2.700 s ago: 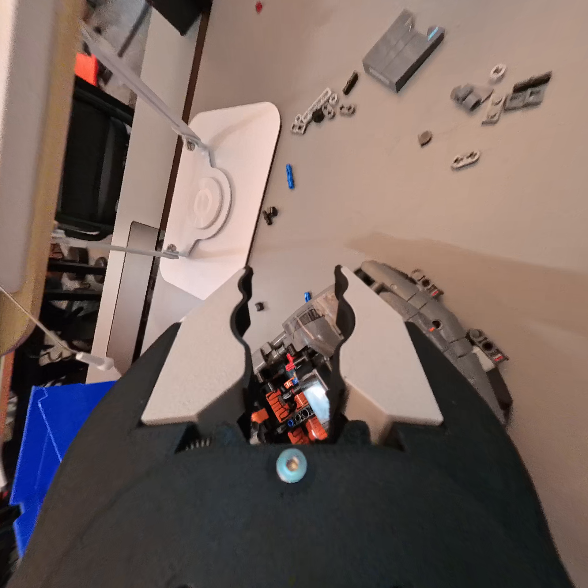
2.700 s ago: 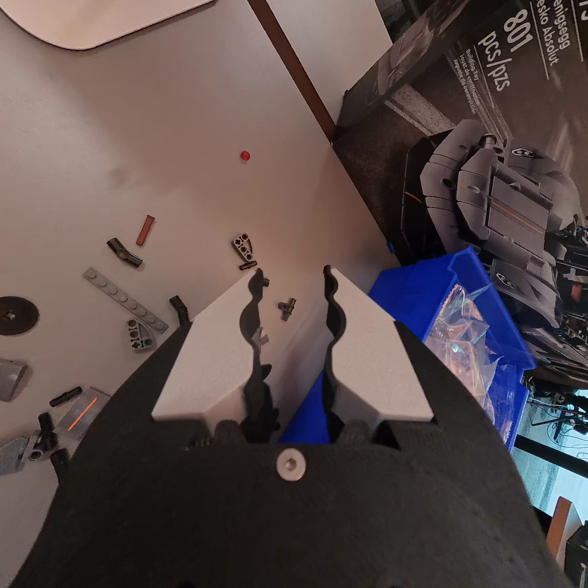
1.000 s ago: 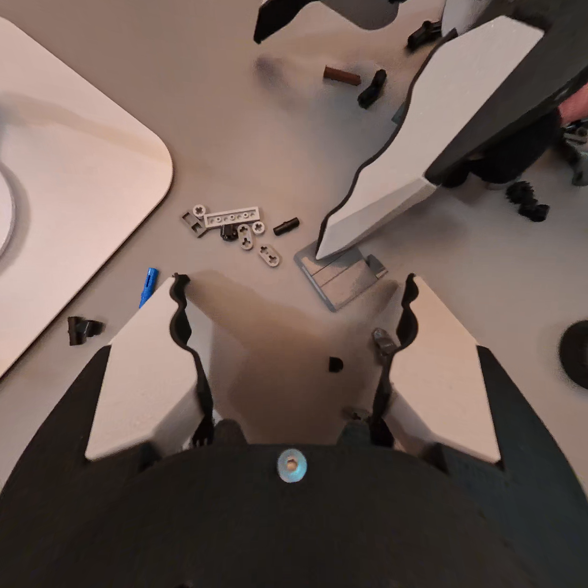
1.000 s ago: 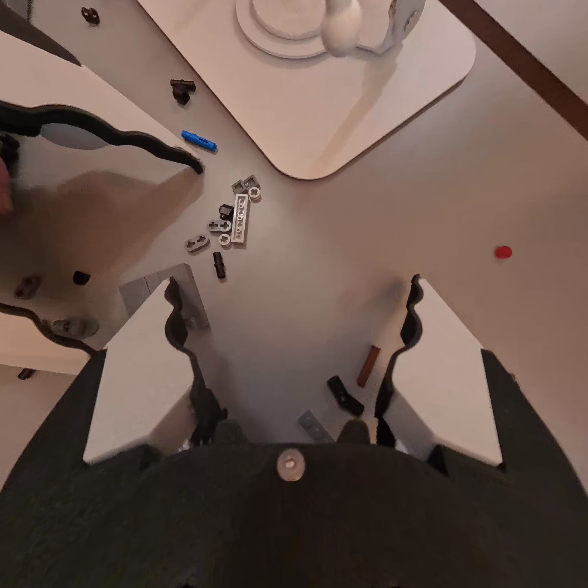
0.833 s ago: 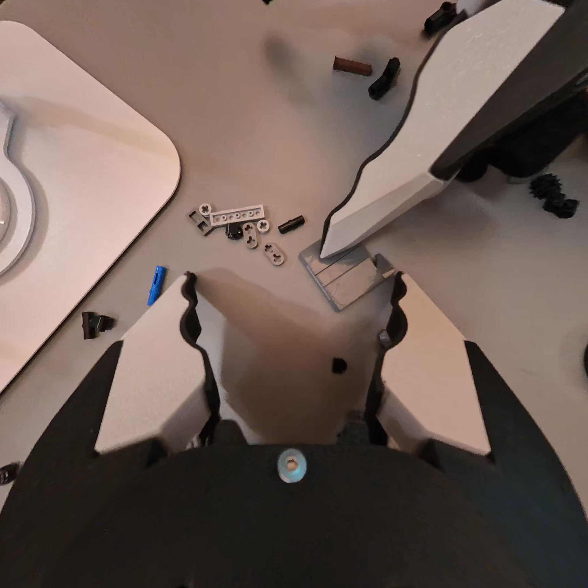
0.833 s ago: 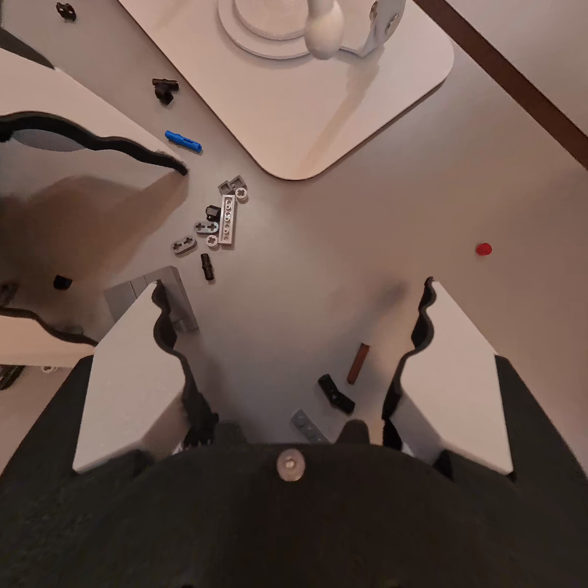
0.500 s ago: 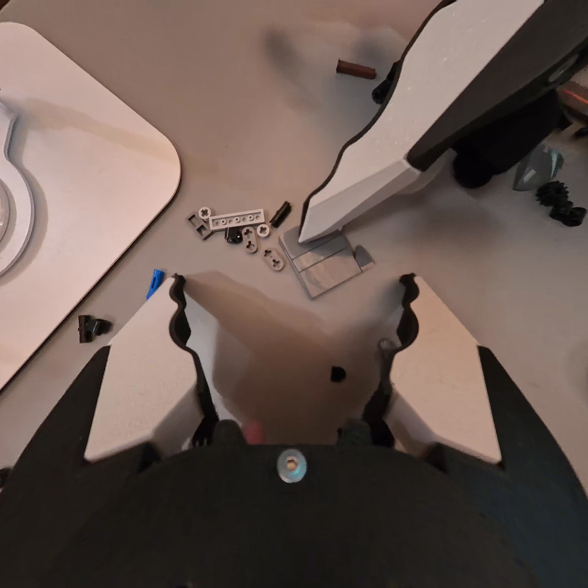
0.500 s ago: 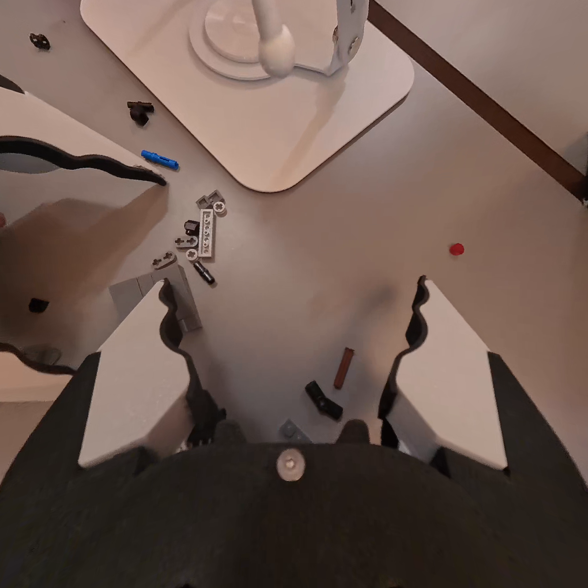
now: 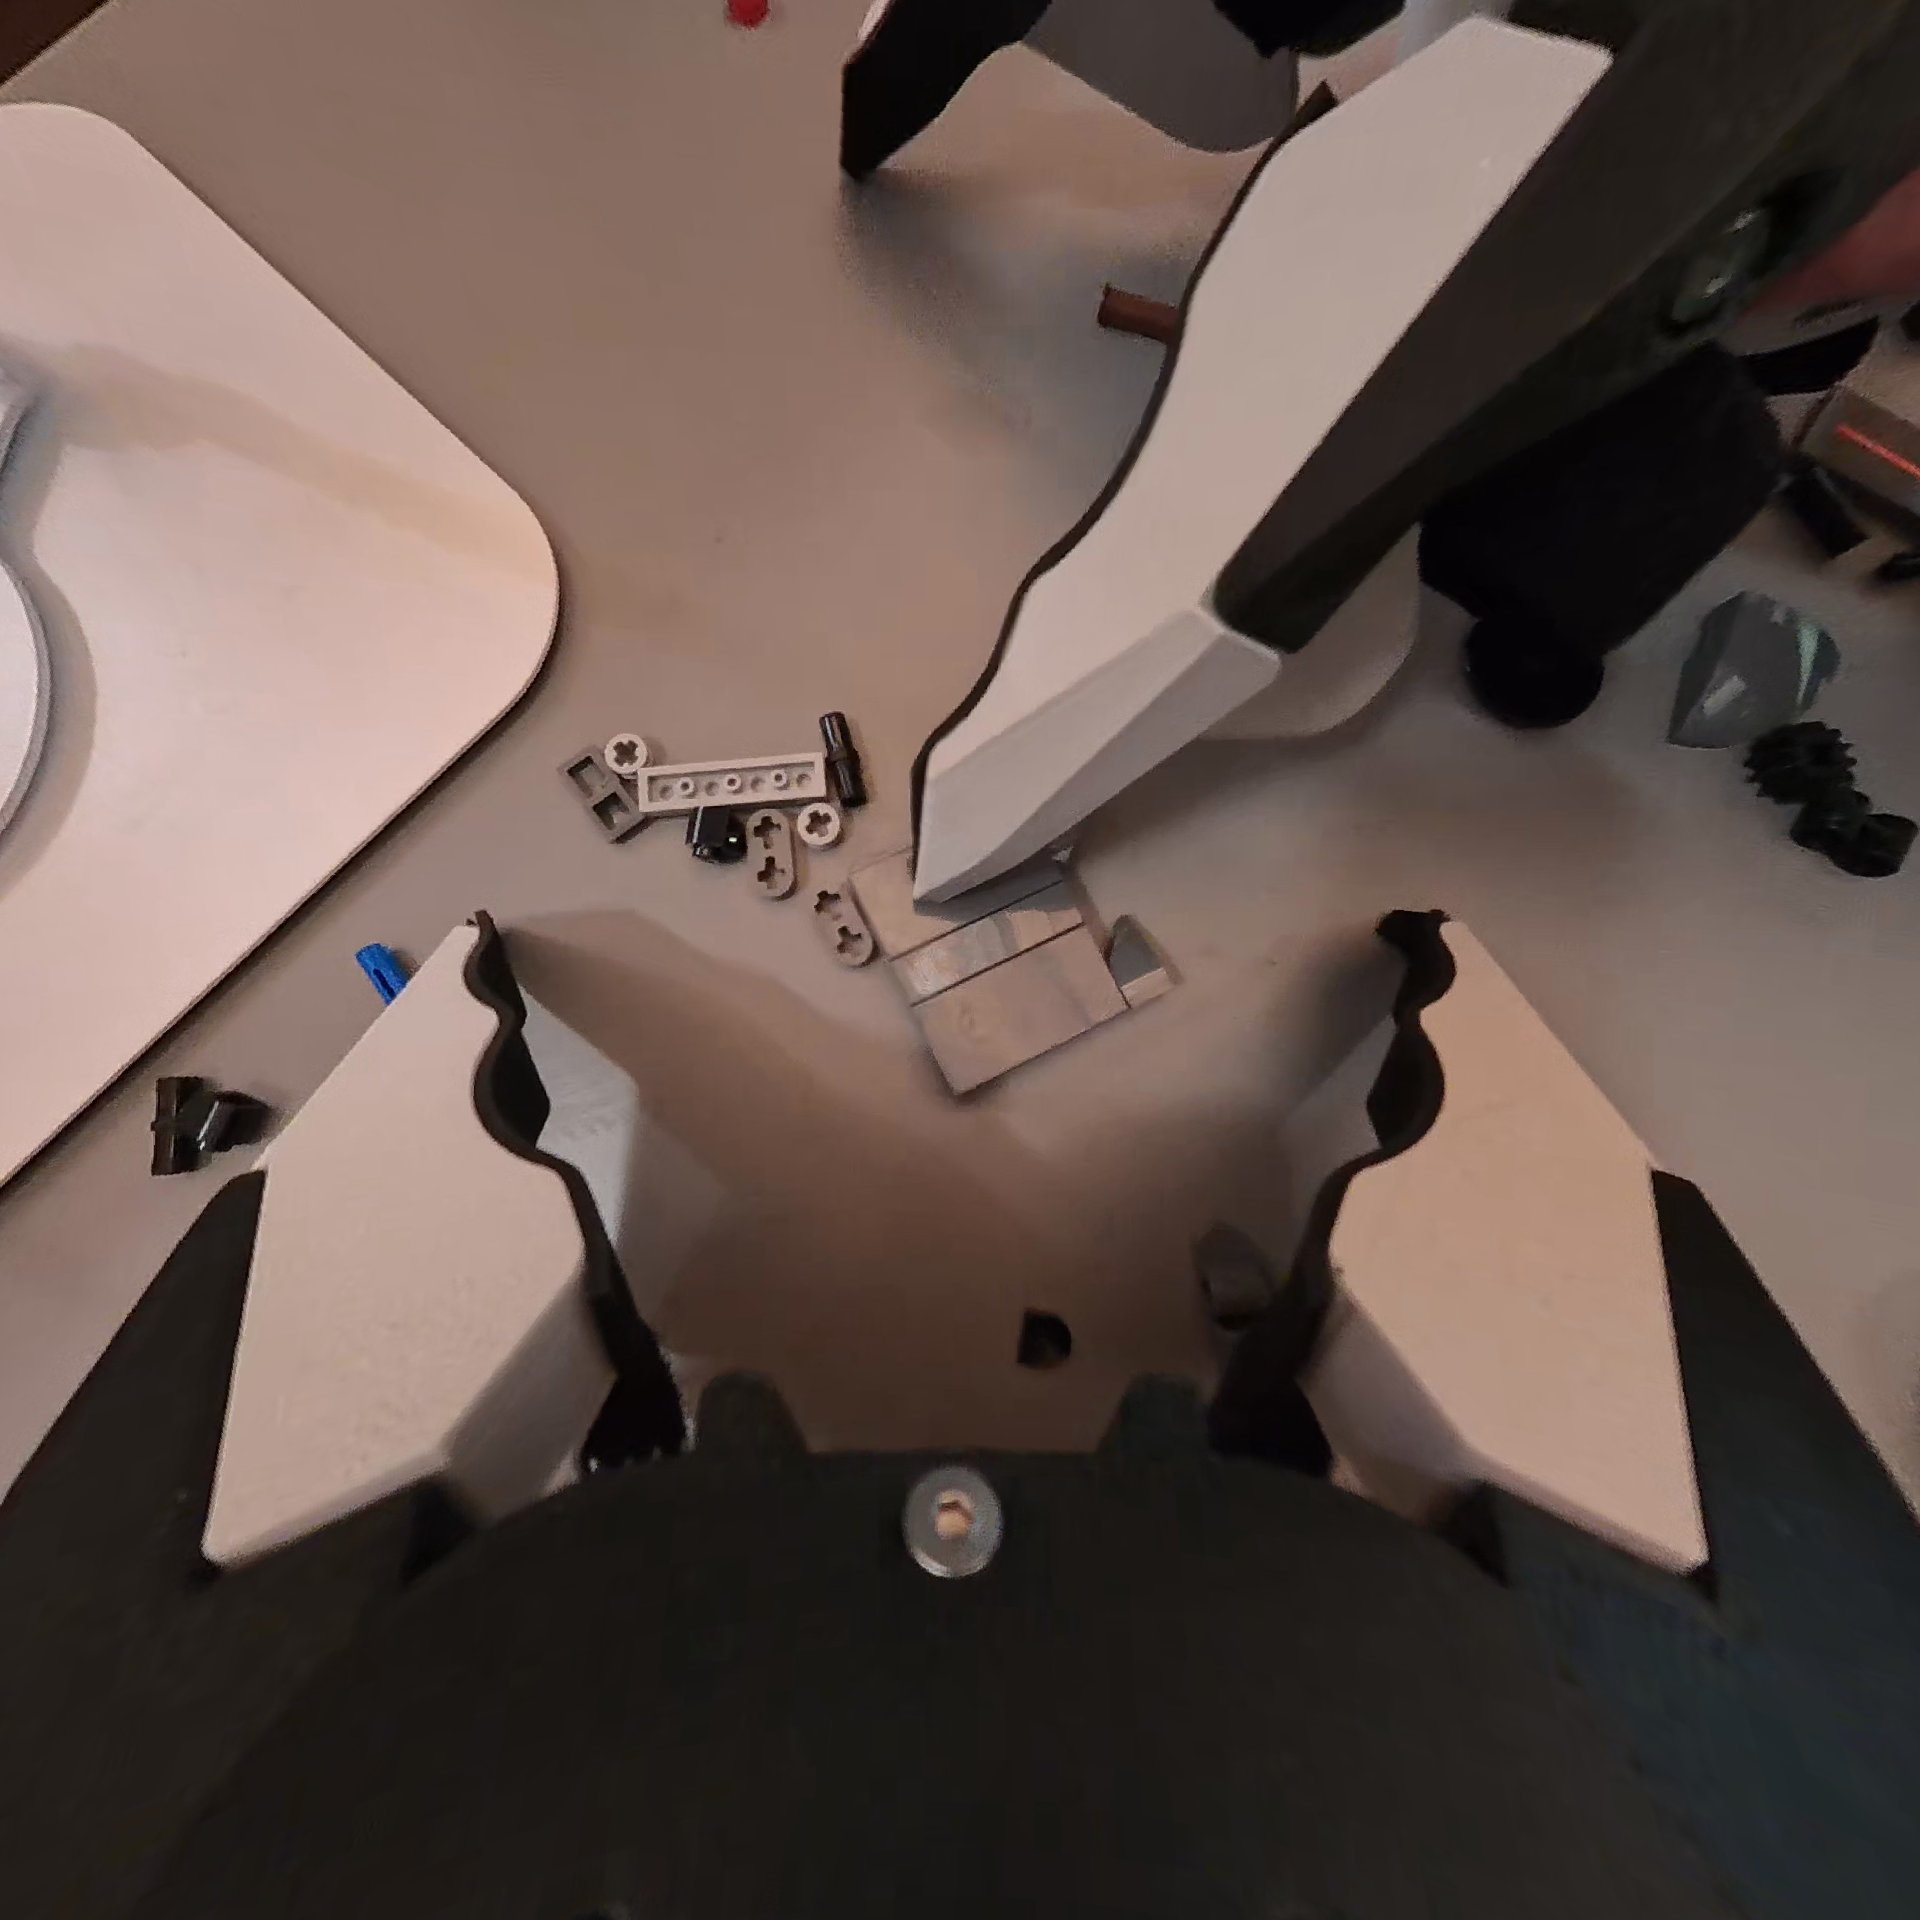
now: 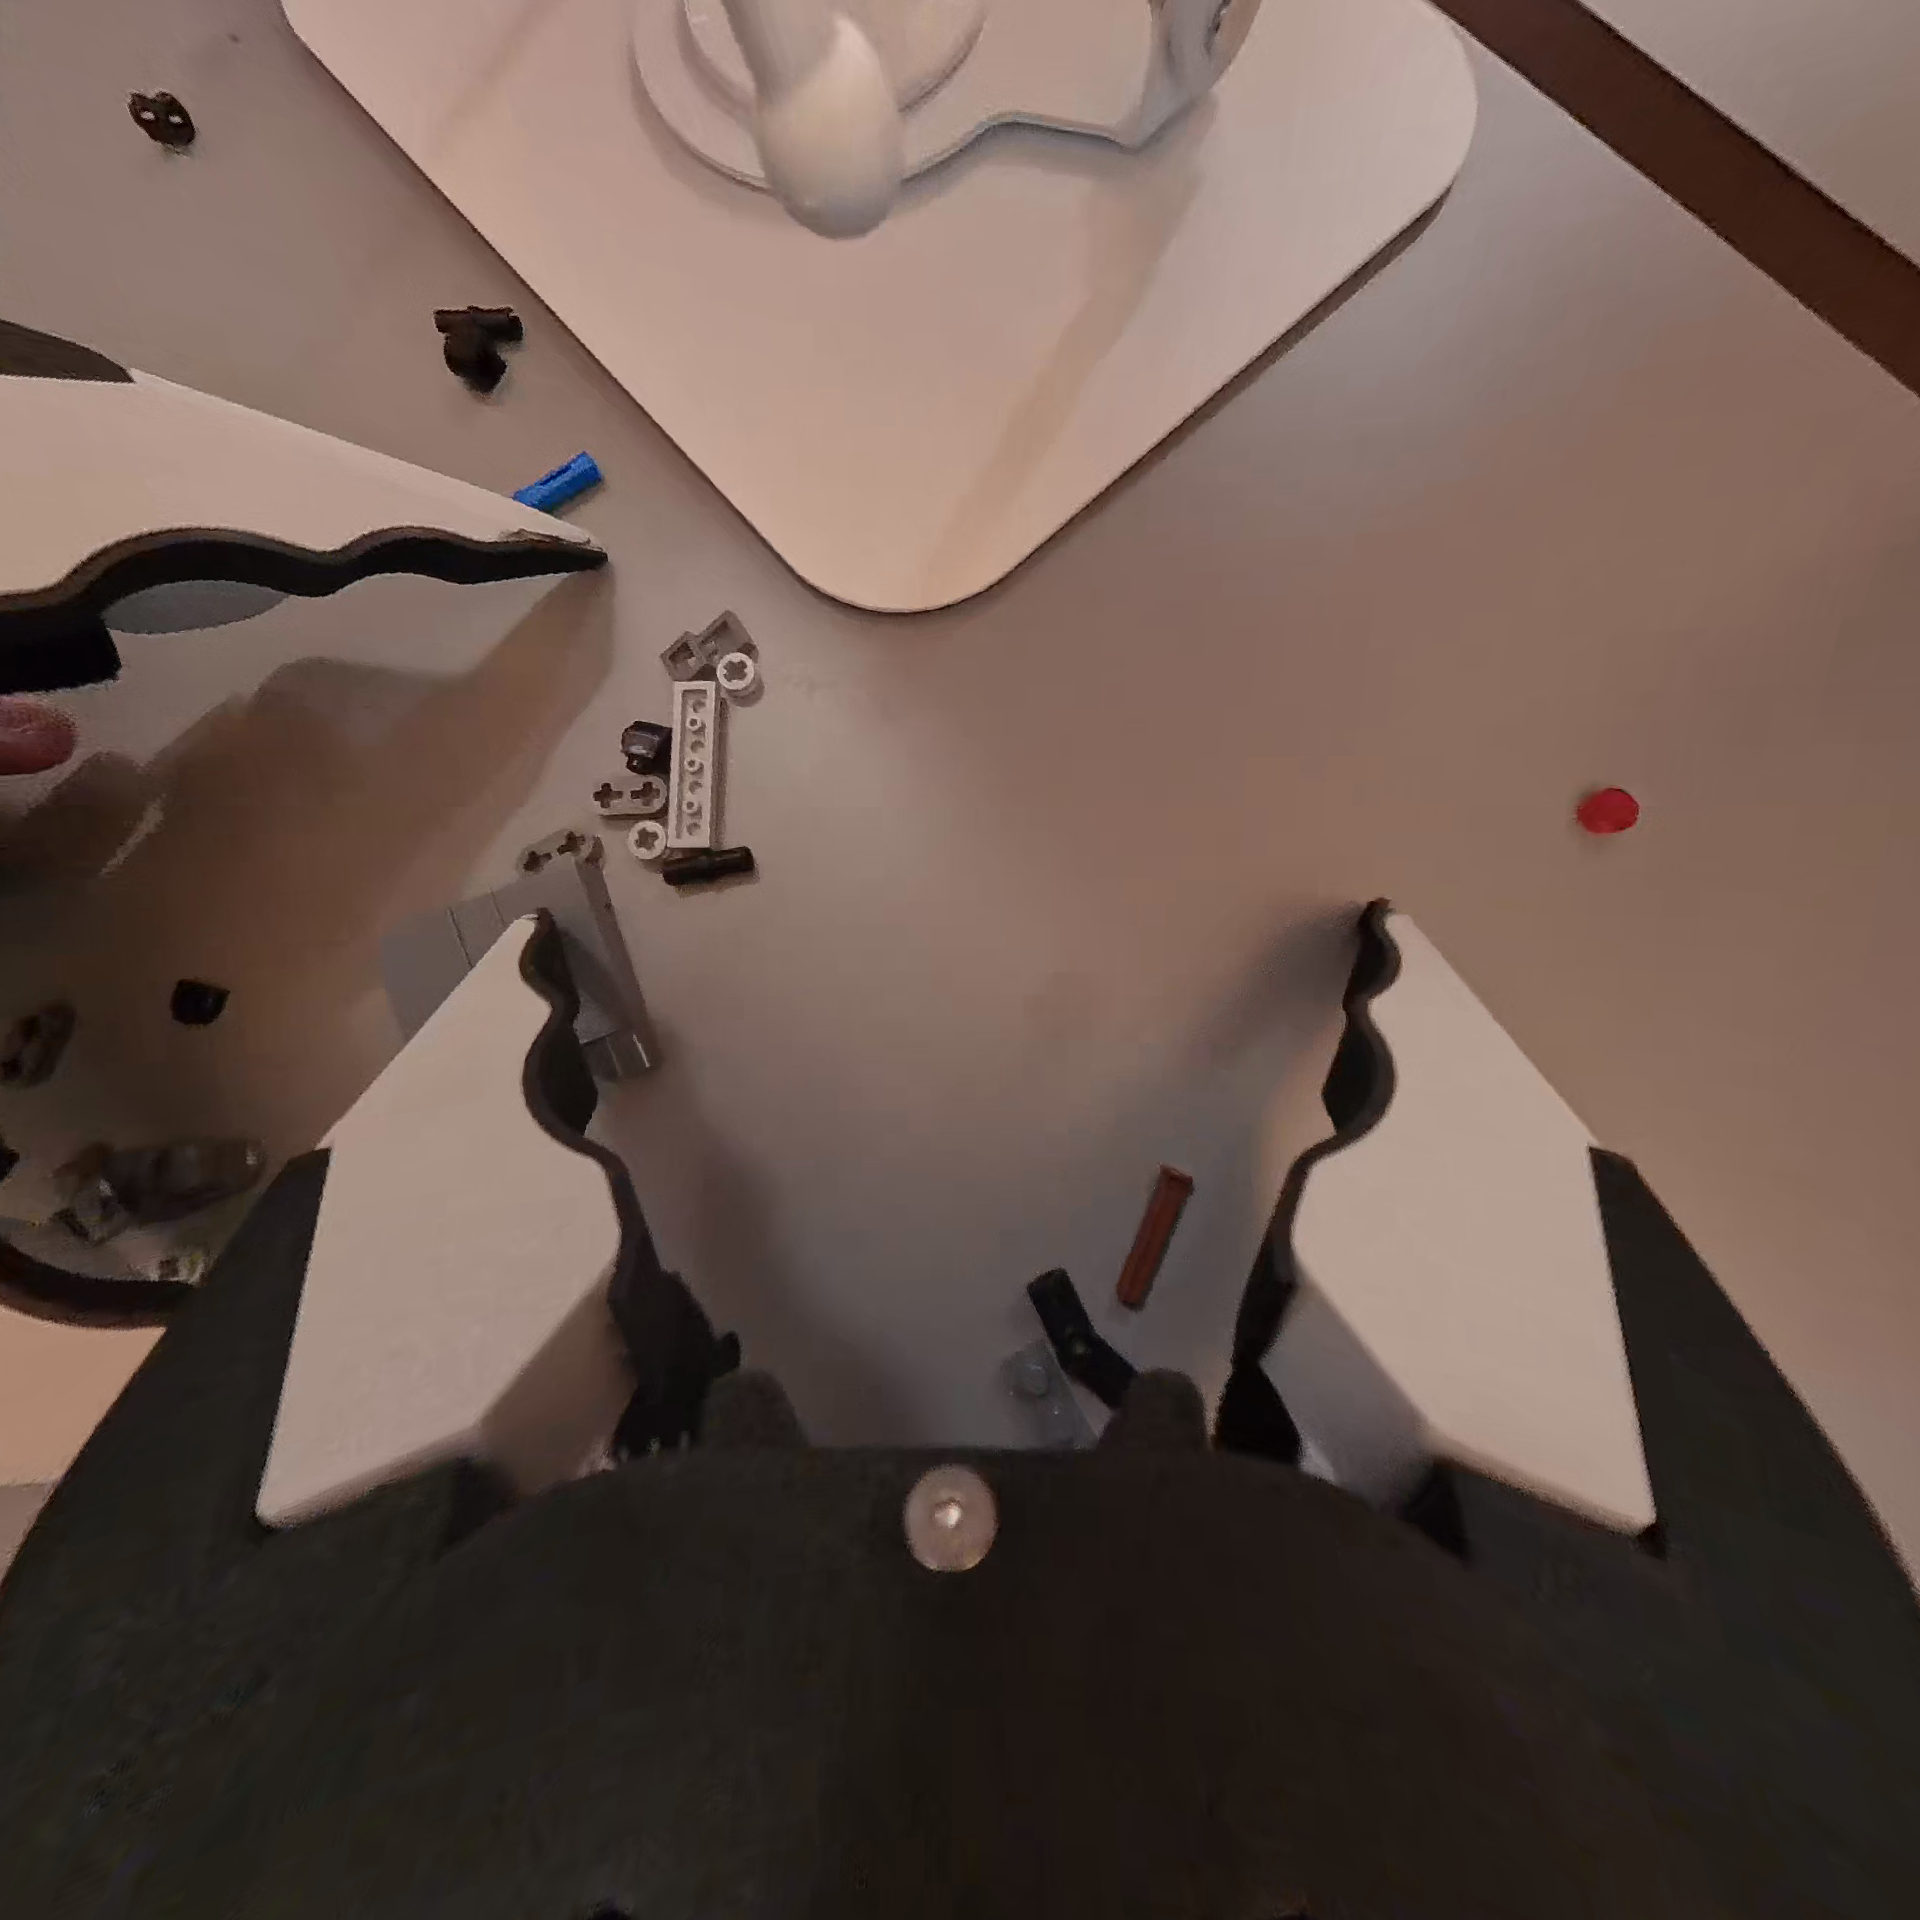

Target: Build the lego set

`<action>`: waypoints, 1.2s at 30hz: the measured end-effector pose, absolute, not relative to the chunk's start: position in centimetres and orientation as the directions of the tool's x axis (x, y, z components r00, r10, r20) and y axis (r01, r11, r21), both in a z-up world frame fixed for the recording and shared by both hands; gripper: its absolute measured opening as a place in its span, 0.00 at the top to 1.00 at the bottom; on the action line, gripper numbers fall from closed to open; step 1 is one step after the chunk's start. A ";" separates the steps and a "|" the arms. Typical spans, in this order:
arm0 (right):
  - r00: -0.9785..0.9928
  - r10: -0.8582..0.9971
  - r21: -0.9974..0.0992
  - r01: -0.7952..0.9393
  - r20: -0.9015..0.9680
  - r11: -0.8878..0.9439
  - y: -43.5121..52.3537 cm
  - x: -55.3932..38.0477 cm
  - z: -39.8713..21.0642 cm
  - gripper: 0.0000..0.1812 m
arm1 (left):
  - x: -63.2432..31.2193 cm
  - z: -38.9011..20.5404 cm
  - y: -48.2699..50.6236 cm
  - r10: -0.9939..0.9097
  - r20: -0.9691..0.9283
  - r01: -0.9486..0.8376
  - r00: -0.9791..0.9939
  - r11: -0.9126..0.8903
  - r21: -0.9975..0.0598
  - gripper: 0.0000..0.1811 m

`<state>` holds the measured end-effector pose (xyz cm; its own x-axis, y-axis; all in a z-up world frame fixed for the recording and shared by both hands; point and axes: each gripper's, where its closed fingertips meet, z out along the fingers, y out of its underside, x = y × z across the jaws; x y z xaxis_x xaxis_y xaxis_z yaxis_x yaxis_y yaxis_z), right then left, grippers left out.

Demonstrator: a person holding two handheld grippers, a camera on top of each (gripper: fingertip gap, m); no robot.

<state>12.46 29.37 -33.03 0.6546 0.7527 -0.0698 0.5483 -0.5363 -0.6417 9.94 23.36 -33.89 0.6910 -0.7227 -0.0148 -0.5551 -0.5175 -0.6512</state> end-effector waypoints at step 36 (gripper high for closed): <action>0.663 0.745 -0.697 0.501 -0.072 -0.513 29.3 12.1 -33.2 0.14 | 10.0 -33.9 23.4 -0.711 -0.012 -0.544 0.703 -0.528 -0.652 0.13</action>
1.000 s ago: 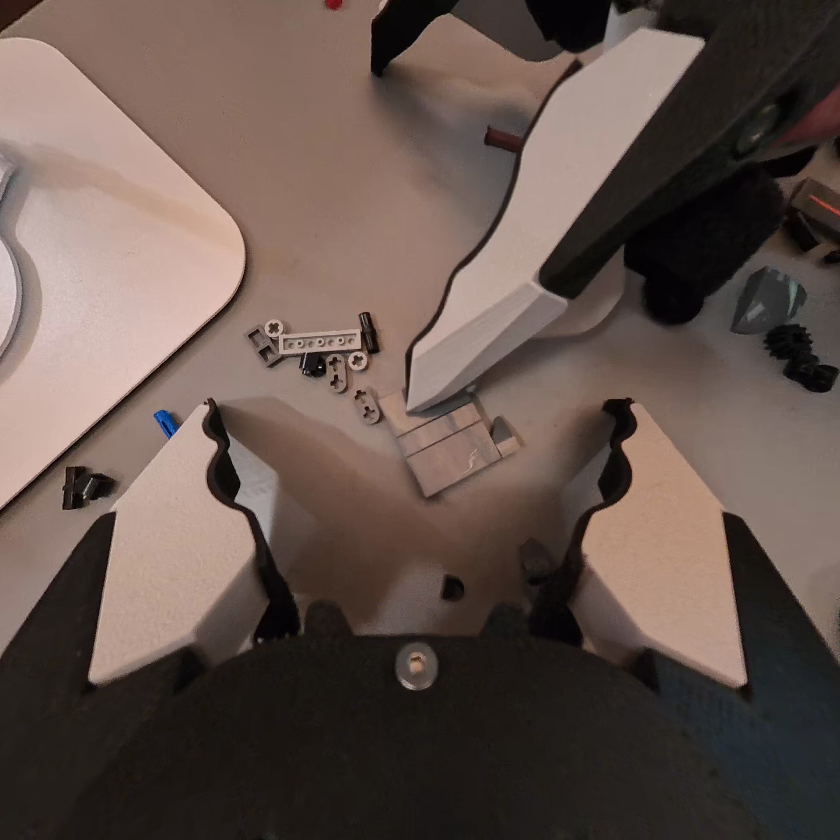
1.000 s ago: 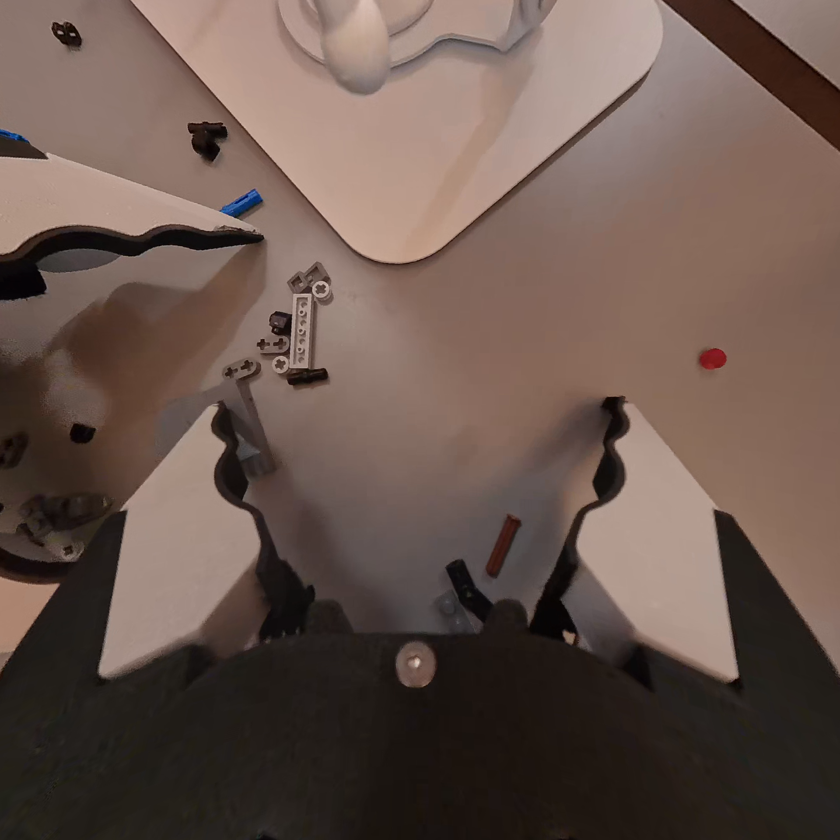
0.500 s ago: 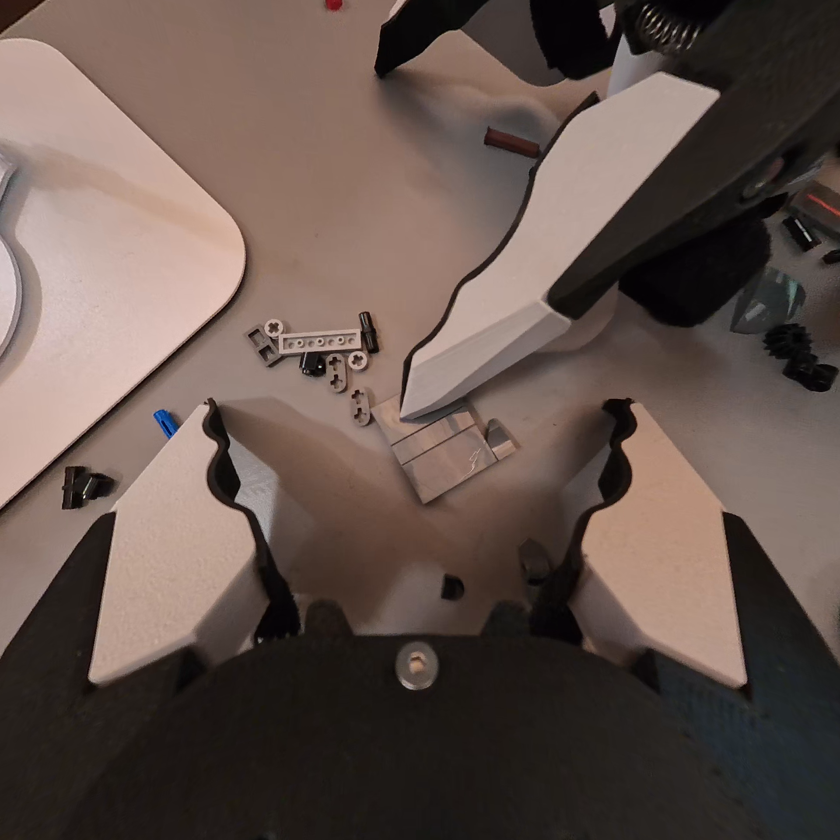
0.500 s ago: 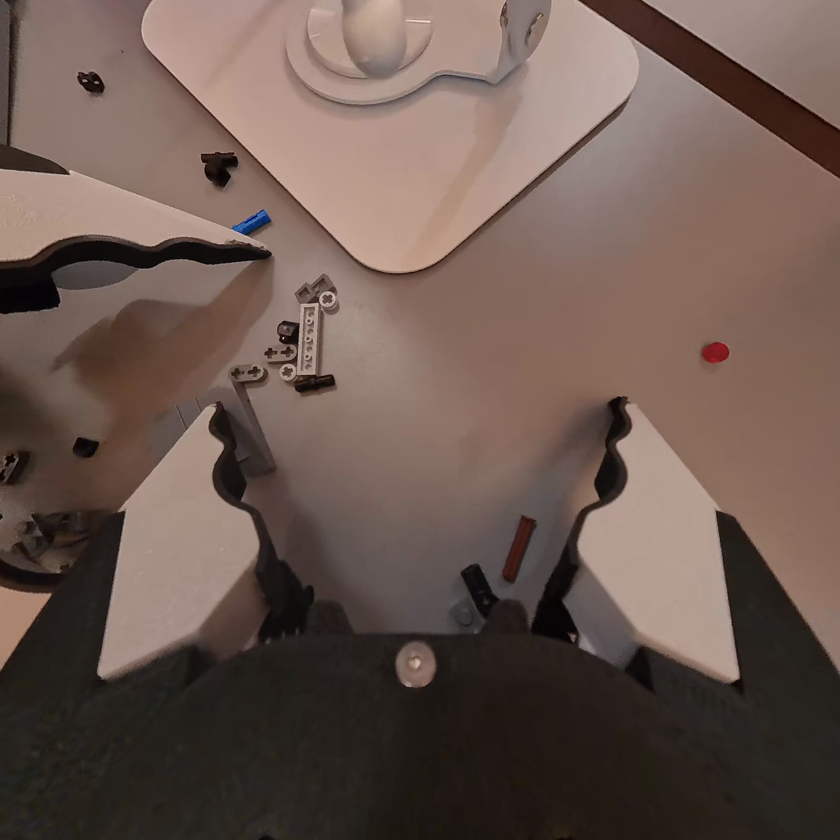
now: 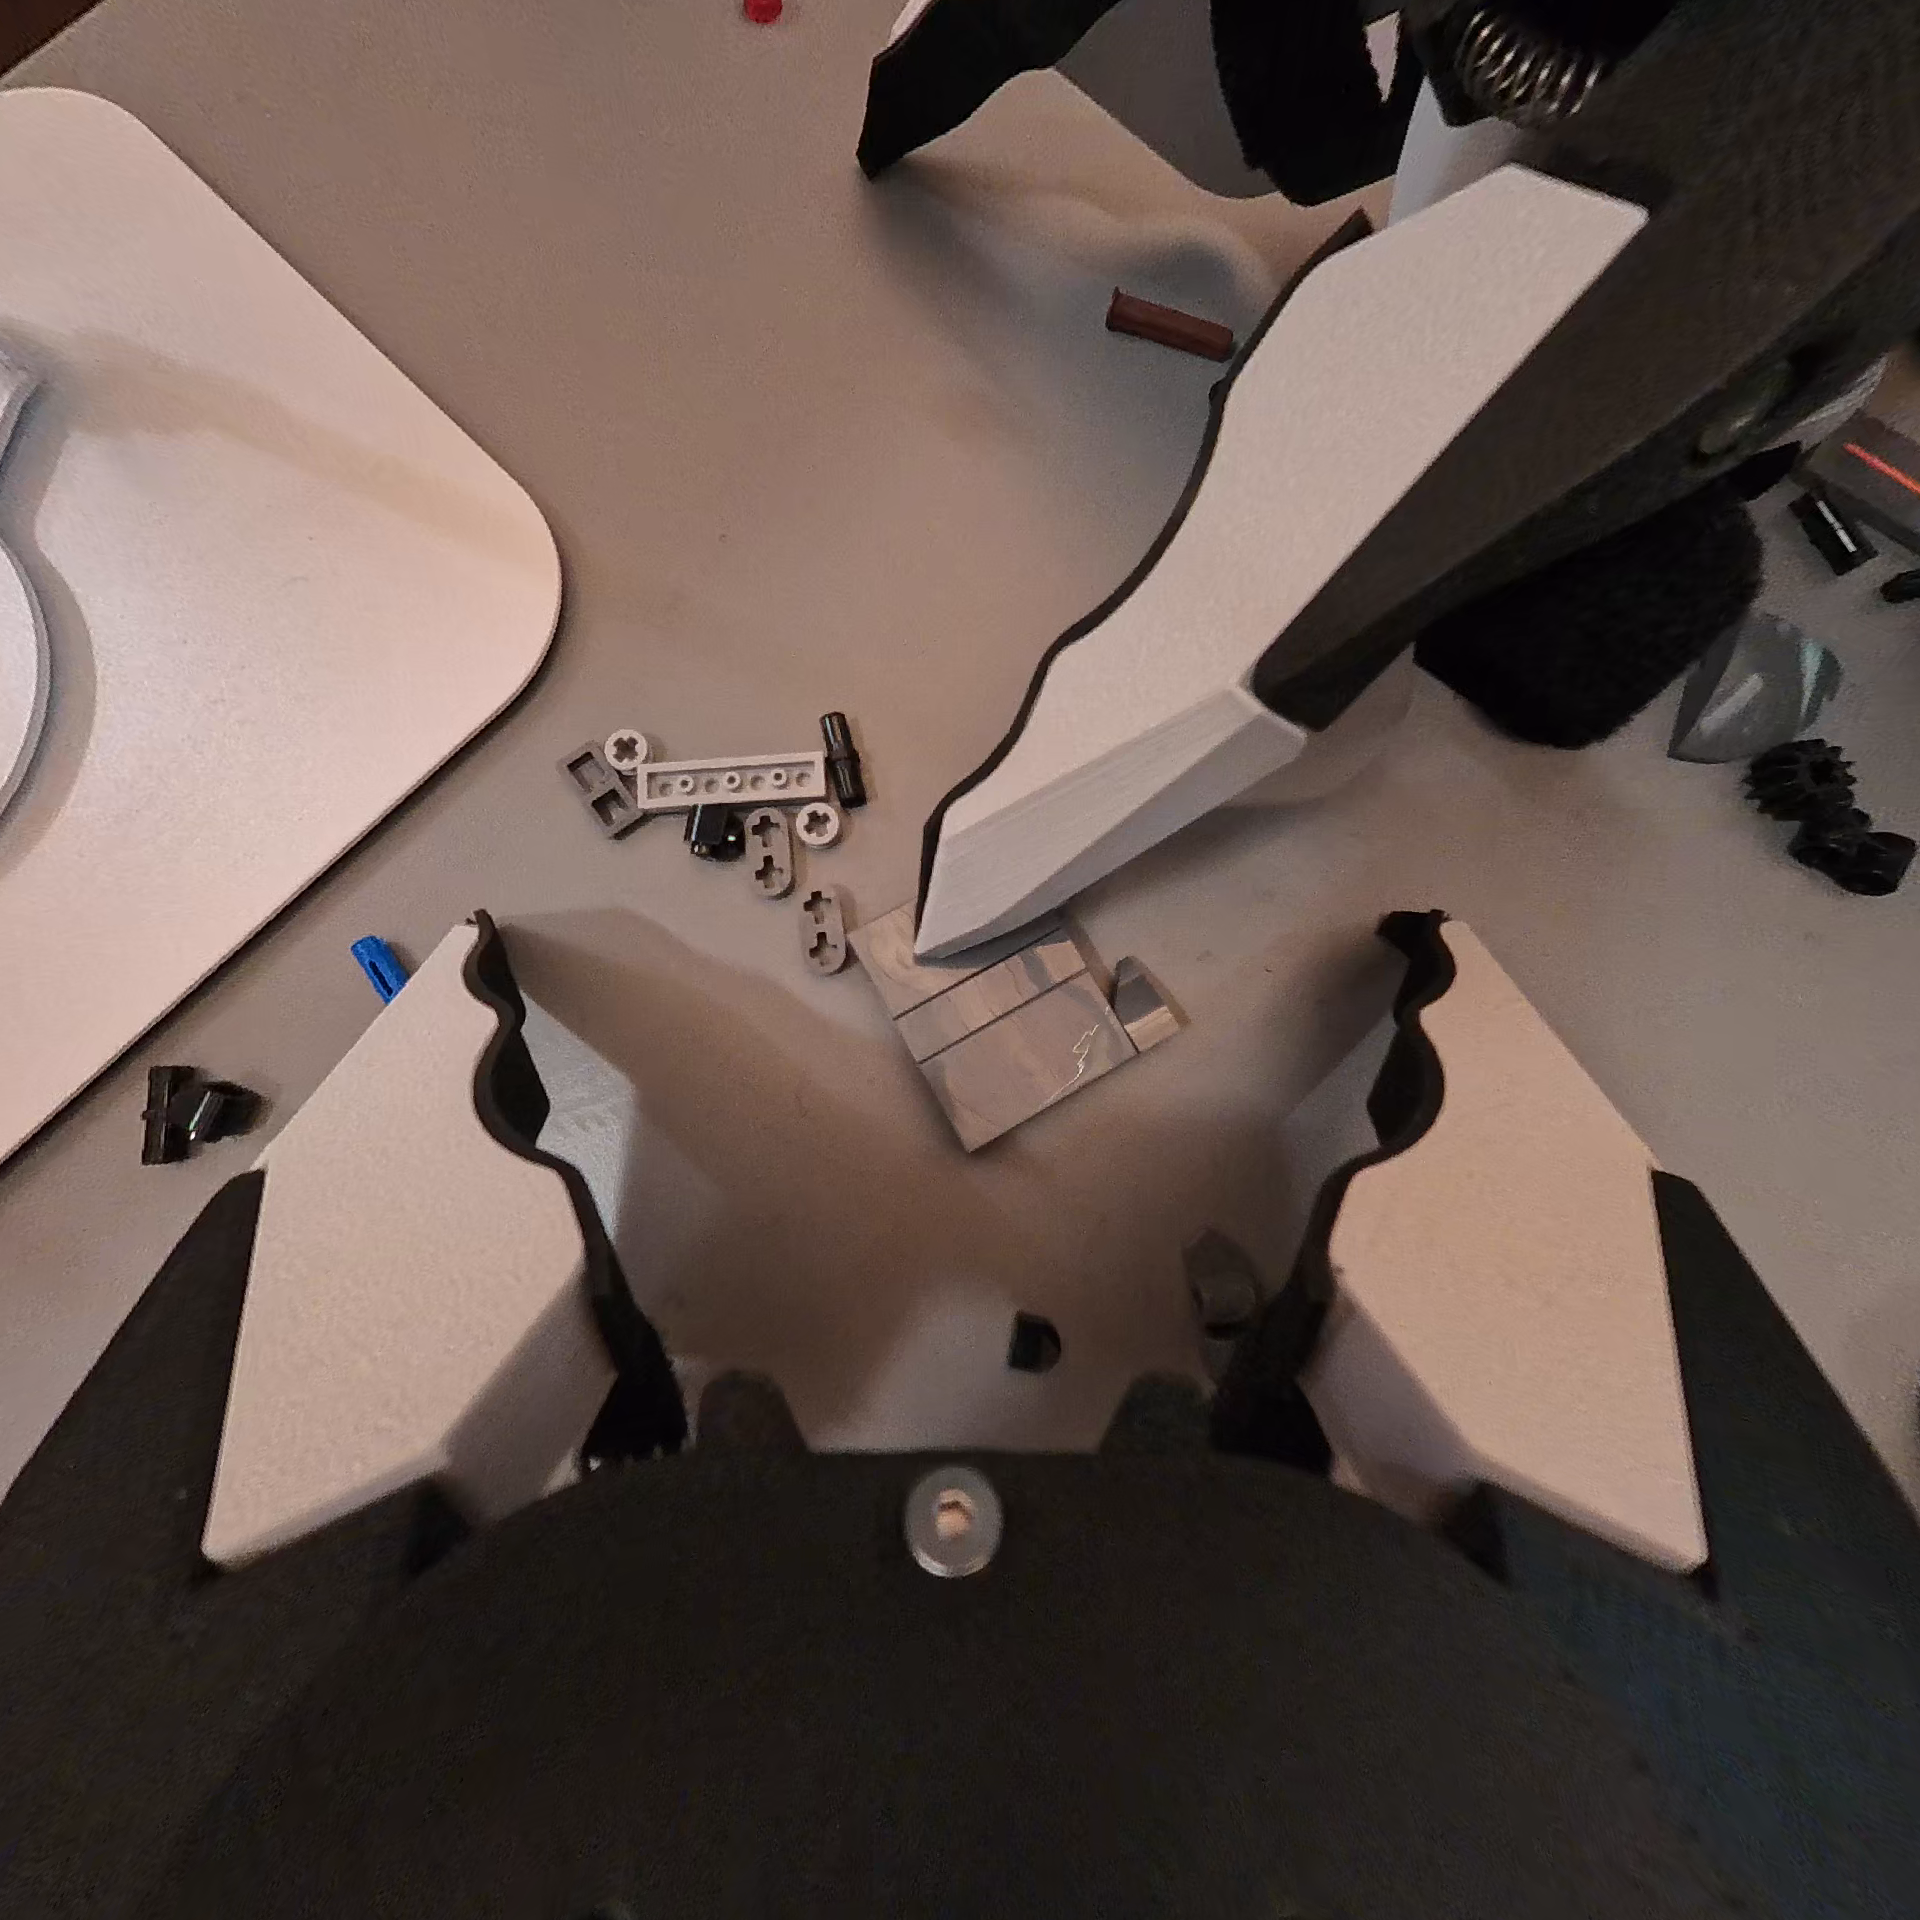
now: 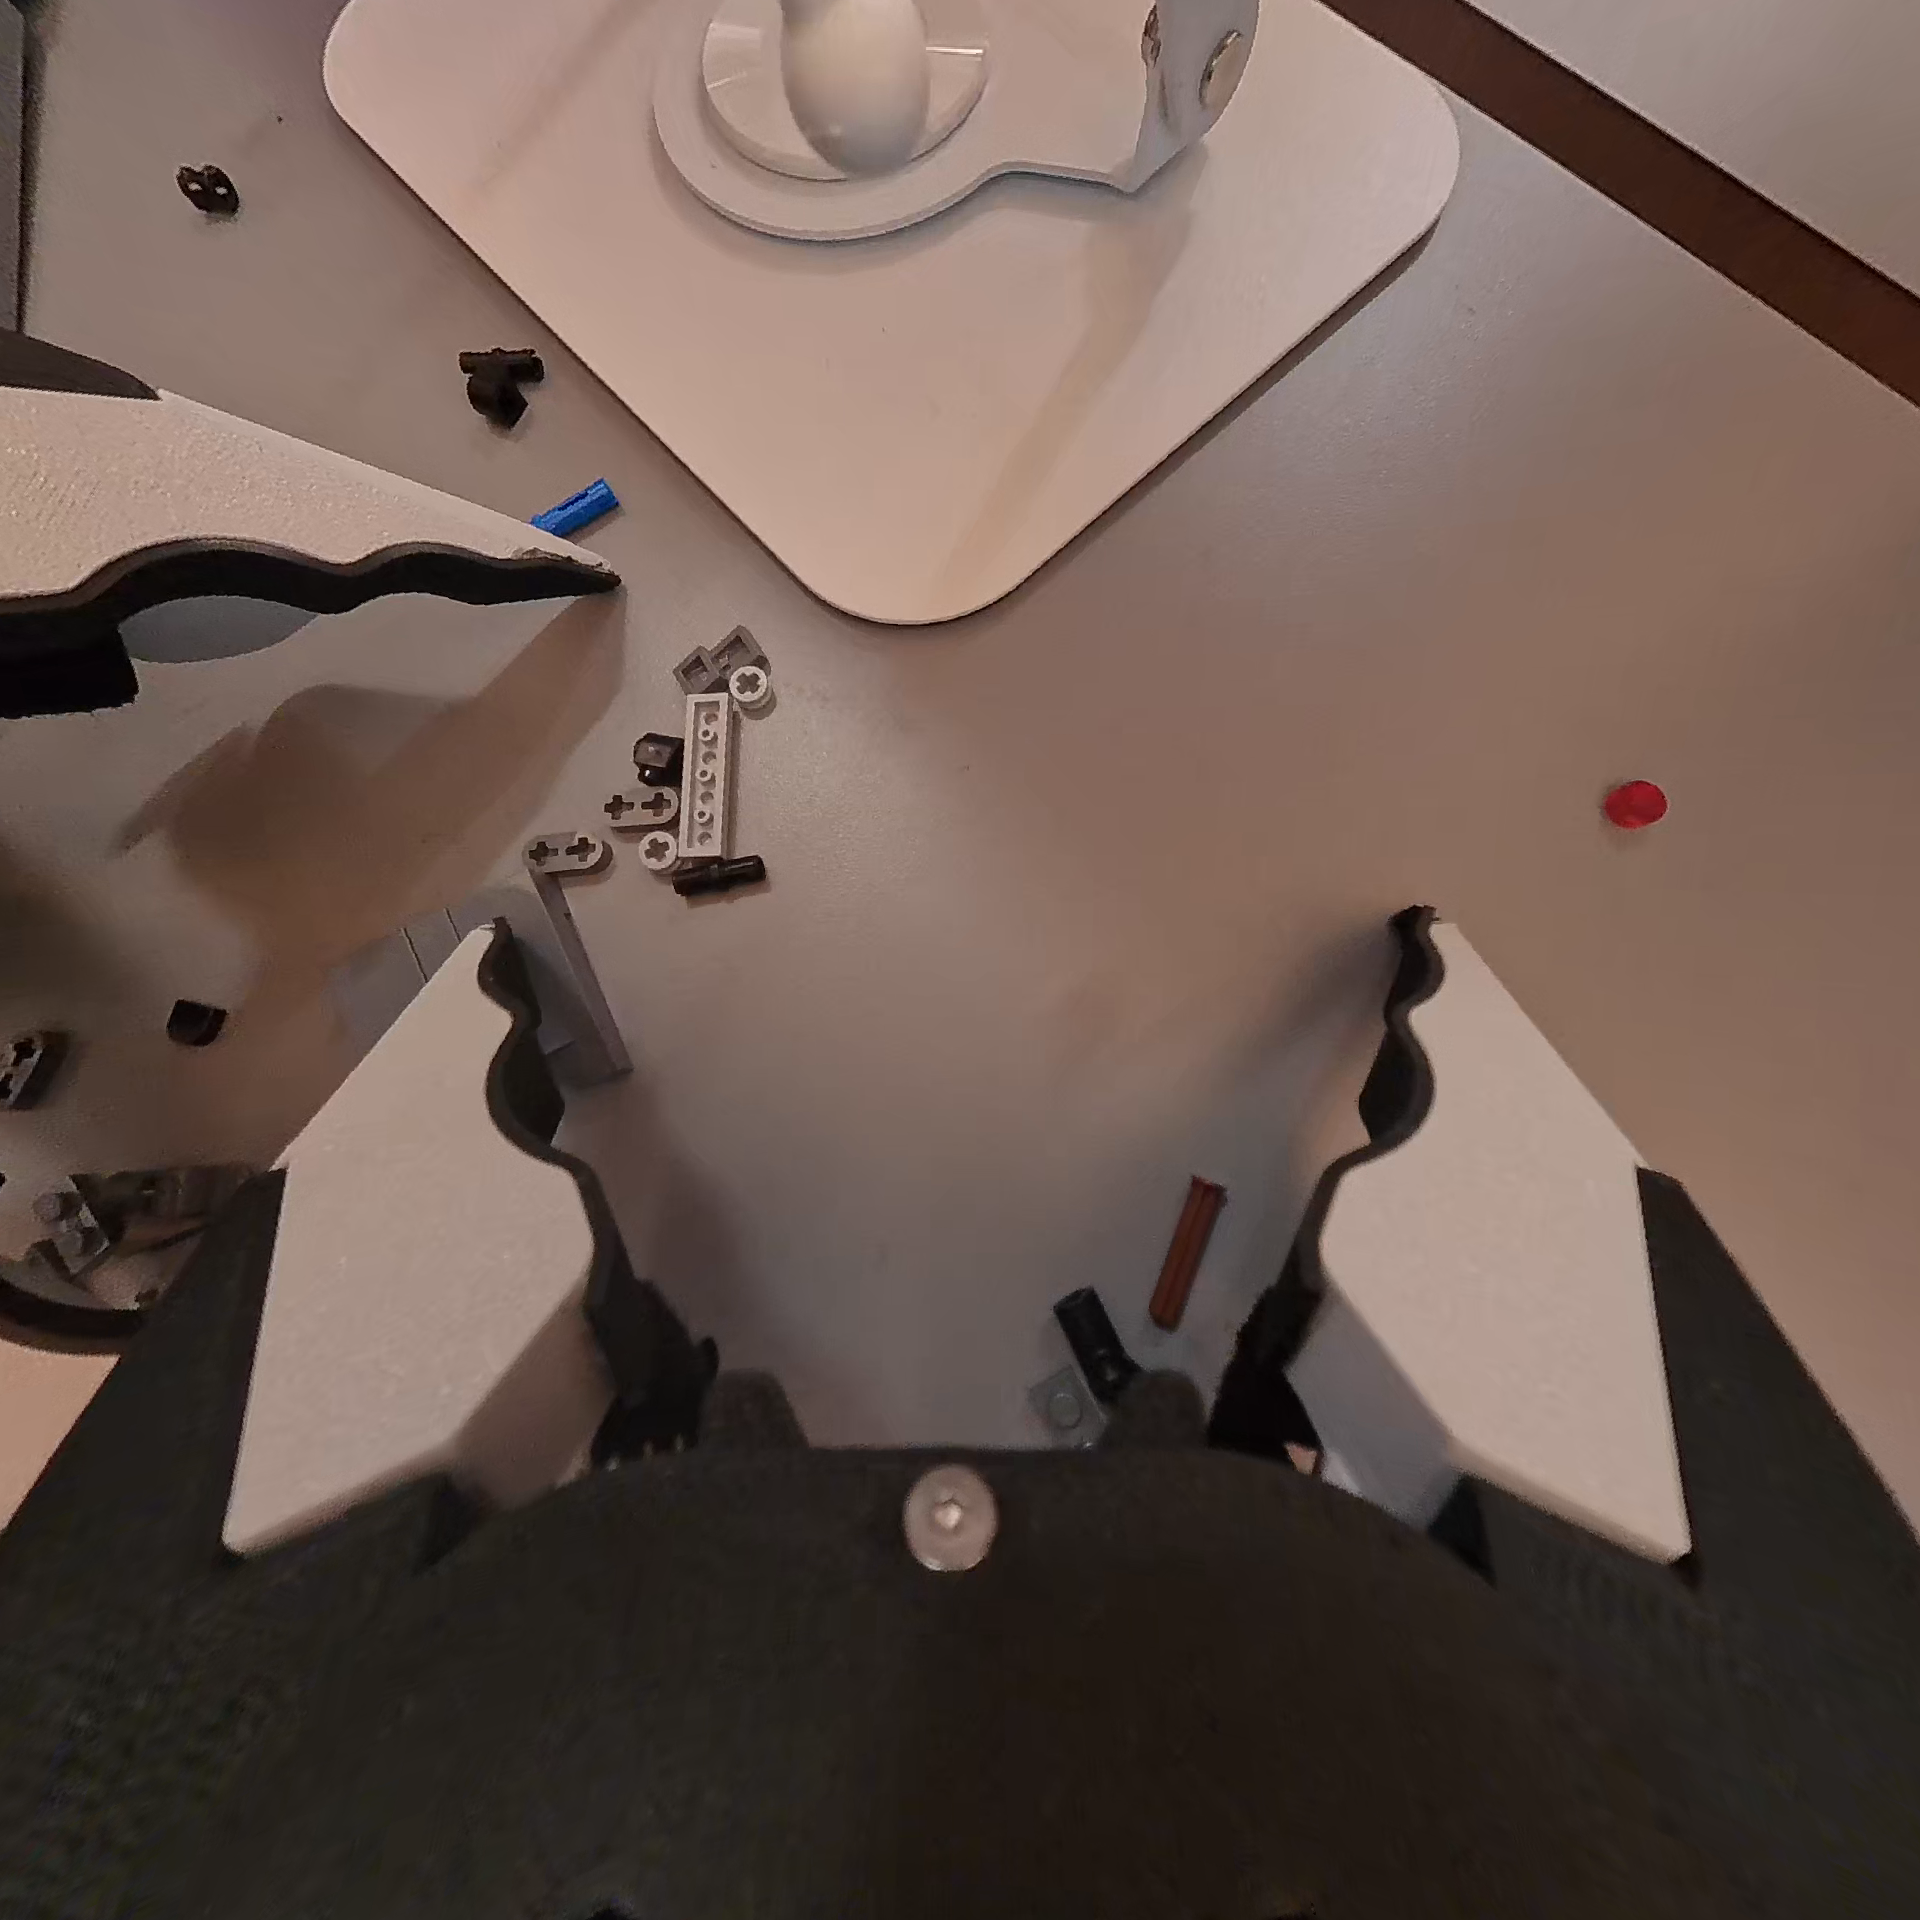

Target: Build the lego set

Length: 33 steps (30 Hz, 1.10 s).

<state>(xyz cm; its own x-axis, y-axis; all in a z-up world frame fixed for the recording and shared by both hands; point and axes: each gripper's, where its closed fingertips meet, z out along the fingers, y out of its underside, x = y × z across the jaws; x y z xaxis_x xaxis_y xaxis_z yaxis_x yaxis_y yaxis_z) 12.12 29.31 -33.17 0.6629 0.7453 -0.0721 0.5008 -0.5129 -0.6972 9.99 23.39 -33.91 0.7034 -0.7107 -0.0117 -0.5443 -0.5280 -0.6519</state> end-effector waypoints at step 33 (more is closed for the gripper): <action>0.669 0.740 -0.695 0.499 -0.071 -0.518 29.6 11.9 -33.3 0.14 | 10.0 -33.9 23.4 -0.711 -0.012 -0.544 0.703 -0.528 -0.652 0.13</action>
